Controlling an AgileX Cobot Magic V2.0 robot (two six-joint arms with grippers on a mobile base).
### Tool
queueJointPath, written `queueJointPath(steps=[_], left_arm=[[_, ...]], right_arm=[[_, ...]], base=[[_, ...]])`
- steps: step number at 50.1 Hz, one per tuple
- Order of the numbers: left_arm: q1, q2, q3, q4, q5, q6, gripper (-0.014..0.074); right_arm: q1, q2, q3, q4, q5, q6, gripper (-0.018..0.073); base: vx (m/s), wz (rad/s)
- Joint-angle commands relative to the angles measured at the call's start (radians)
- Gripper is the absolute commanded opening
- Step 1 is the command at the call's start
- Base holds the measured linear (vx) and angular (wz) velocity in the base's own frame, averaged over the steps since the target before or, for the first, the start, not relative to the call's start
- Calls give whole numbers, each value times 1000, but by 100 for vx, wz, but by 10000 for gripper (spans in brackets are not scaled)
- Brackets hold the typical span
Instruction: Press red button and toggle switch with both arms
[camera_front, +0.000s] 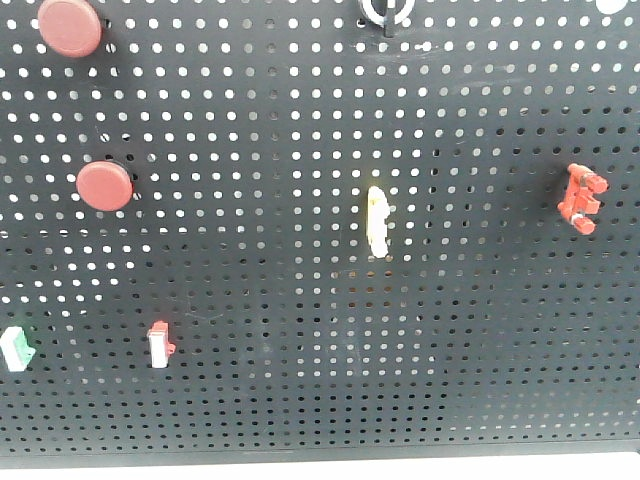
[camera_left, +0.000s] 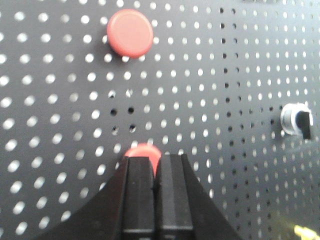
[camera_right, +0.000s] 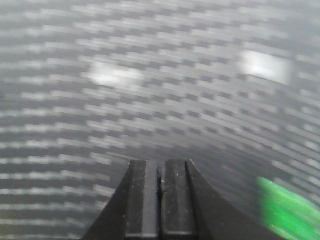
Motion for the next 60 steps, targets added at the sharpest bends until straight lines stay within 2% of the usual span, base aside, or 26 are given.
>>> queueJointPath(steps=[1,9,25,39,51,60], left_arm=[[-3,-16,-25,-6,-45,-1,1],[-3,-16,-25,-6,-36,-1,1],[-3,-16,-28,-4,-30,-1,1],[-3,-15,-28,-4,-30,-1,1],[-3,-15,-28,-4,-30,-1,1],[-3,-15,-28,-4,-30,-1,1]], right_arm=[[97,48,-77,-70,-99,-3,0],[269,166,-194,-144,-98,-8,0],[436,386,-441,-145,-19,-8,0],[484,482,-565,-141,9,-8,0],[484,570,-663,-133,10,-7,0],[482,580,-691,-133,70,-8,0]], base=[[0,0],[0,0],[0,0],[0,0],[0,0],[0,0]])
